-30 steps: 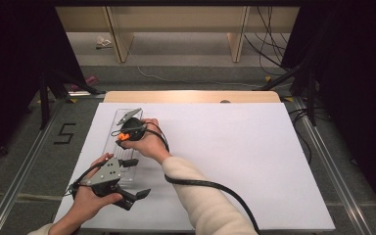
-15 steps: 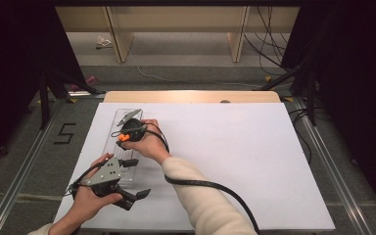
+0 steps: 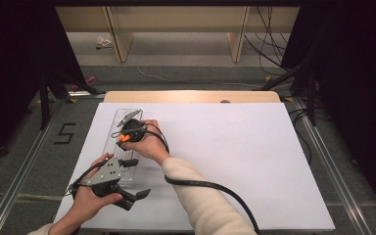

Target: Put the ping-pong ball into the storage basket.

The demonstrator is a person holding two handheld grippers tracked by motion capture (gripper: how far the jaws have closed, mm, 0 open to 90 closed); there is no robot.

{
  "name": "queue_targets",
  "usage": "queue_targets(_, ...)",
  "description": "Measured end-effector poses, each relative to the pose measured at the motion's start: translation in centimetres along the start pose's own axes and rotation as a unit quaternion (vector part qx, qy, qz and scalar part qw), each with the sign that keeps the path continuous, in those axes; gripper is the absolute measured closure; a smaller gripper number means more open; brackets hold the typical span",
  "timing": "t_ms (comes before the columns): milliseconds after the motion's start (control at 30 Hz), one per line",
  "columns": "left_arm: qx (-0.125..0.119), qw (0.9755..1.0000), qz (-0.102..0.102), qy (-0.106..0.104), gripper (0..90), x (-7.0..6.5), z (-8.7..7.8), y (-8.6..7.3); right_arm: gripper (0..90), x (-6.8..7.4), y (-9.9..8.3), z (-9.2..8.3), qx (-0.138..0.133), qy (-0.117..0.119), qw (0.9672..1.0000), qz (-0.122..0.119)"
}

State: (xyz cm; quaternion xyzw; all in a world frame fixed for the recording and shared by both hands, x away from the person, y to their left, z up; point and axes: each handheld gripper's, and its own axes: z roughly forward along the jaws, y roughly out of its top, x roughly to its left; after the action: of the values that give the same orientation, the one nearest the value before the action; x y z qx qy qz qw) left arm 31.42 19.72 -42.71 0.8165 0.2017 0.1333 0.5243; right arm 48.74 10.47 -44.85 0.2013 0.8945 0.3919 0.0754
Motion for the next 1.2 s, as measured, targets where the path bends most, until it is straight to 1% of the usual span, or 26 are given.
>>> queue_targets(100, 0.0, 1.0, 0.0, 0.0, 1.6, 0.0, 0.0, 0.0, 50.9, 0.0, 0.0, 0.0, -0.001, 0.0, 1.0, -0.002)
queue_targets(367, 0.0, 1.0, 0.0, -0.001, 1.6, 0.0, 0.0, 0.0, 50.9, 0.0, -0.2, 0.1, 0.003, 0.0, 1.0, 0.001)
queue_targets(633, 0.001, 1.0, 0.0, 0.0, 1.6, 0.0, 0.0, 0.0, 50.4, 0.0, -0.1, 0.0, -0.002, 0.0, 1.0, 0.002)
queue_targets(767, 0.001, 1.0, 0.0, -0.001, 1.6, 0.0, 0.0, 0.0, 48.8, -0.1, -0.1, 0.0, -0.004, 0.0, 1.0, 0.003)
queue_targets(900, 0.0, 1.0, 0.0, -0.001, 1.6, 0.0, 0.0, 0.0, 43.3, -0.1, 0.0, -0.2, -0.009, 0.0, 1.0, 0.004)
queue_targets(1000, 0.0, 1.0, 0.0, -0.001, 1.6, 0.0, 0.0, 0.0, 35.0, -0.1, 0.0, -0.3, -0.015, -0.002, 0.9999, 0.003)
queue_targets(1200, 0.0, 1.0, -0.001, -0.001, 1.6, 0.0, 0.0, 0.0, 24.8, -0.4, 0.1, -1.1, -0.025, -0.007, 0.9996, 0.012)
